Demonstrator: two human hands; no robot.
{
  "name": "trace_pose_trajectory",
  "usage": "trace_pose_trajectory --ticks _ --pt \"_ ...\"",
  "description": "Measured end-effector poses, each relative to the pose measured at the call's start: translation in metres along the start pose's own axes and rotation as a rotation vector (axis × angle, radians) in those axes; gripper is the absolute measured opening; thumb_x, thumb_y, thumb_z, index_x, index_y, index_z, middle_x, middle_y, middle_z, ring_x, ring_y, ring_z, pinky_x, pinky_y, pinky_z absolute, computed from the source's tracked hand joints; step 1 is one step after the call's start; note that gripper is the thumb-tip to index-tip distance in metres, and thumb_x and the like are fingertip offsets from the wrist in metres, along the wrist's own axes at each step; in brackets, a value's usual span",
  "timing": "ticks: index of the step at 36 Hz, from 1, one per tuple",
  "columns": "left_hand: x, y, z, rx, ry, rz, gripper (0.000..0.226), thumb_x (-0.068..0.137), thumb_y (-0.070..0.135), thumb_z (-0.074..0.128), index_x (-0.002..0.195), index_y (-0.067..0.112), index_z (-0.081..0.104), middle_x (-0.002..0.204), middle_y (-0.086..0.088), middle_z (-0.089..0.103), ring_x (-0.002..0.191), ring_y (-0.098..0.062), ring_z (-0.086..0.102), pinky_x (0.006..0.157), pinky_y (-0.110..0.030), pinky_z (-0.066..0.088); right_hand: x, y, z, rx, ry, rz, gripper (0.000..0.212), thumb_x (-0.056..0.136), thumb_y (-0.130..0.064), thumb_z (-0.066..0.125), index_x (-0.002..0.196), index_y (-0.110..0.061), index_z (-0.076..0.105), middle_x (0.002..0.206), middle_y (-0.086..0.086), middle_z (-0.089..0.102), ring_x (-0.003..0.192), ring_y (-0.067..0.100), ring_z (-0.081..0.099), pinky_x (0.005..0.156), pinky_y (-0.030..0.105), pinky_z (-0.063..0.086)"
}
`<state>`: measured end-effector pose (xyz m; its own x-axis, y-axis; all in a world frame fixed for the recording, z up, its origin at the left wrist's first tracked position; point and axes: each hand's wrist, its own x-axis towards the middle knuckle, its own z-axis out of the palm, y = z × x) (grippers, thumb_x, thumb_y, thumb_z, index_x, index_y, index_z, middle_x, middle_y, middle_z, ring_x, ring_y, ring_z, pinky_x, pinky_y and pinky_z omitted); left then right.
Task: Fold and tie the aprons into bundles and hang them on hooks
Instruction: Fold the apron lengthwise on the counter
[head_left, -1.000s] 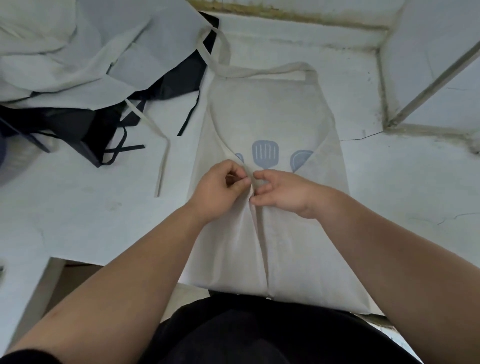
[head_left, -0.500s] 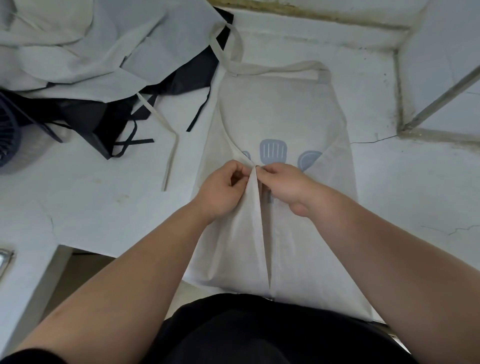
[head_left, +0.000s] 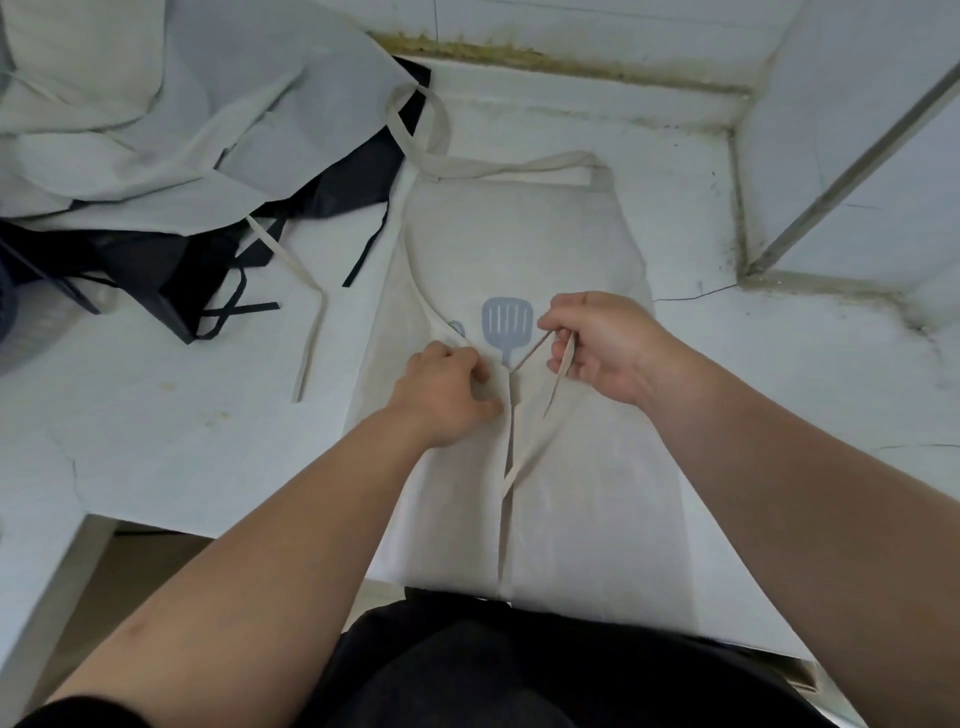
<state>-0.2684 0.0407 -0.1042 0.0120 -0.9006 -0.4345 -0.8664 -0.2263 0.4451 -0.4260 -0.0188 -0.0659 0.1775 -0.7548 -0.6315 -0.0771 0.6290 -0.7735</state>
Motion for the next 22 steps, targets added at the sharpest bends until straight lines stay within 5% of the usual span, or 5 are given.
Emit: trace_pose_trajectory --ticks 8,11,15,17,22 --pt "0.002 0.022 0.007 0.226 0.056 -0.146 0.039 0.095 0.041 0.043 0.128 0.019 0.048 0.130 -0.010 0.040 0.120 -0.030 0.038 0.095 -0.038 0.036 -0.010 -0.020 -0.065 0.485 0.300 -0.059 0.026 0.086 -0.010 0.063 0.065 -0.019 0.050 0.045 -0.007 0.043 0.037 0.008 0.036 0.051 0.019 0.044" --pt "0.003 0.027 0.013 0.142 0.075 -0.120 0.030 0.092 0.031 0.053 0.119 0.016 0.054 0.124 -0.012 0.047 0.113 -0.030 0.047 0.093 -0.035 0.043 -0.013 -0.024 -0.088 0.610 0.544 -0.181 0.016 0.081 -0.017 0.068 0.094 -0.014 0.058 0.077 0.000 0.061 0.063 0.014 0.051 0.061 0.024 0.046" --pt "-0.004 0.034 0.020 -0.061 -0.021 -0.035 0.014 0.087 0.015 0.055 0.099 0.017 0.061 0.112 -0.005 0.063 0.100 -0.021 0.056 0.078 -0.023 0.037 -0.020 -0.012 -0.091 0.276 0.684 -0.293 0.086 0.083 -0.026 0.066 0.151 -0.023 0.013 0.142 0.002 0.039 0.118 0.020 0.045 0.095 0.026 0.036" --pt "-0.008 0.038 0.021 -0.130 -0.045 -0.033 0.015 0.088 0.014 0.052 0.100 0.017 0.062 0.112 -0.003 0.064 0.101 -0.019 0.055 0.078 -0.022 0.036 -0.020 -0.001 -0.082 0.110 0.626 -0.359 0.079 0.084 -0.021 0.065 0.149 -0.018 0.021 0.139 0.002 0.042 0.127 0.020 0.044 0.108 0.030 0.033" --pt "-0.015 0.040 0.015 -0.455 -0.181 -0.081 0.025 0.091 0.015 0.050 0.113 0.019 0.063 0.112 0.001 0.063 0.103 -0.016 0.056 0.089 -0.030 0.046 -0.018 0.025 -0.057 -0.329 0.308 -0.201 0.038 0.085 -0.010 0.059 0.123 -0.013 0.058 0.106 0.001 0.054 0.092 0.018 0.054 0.093 0.040 0.051"
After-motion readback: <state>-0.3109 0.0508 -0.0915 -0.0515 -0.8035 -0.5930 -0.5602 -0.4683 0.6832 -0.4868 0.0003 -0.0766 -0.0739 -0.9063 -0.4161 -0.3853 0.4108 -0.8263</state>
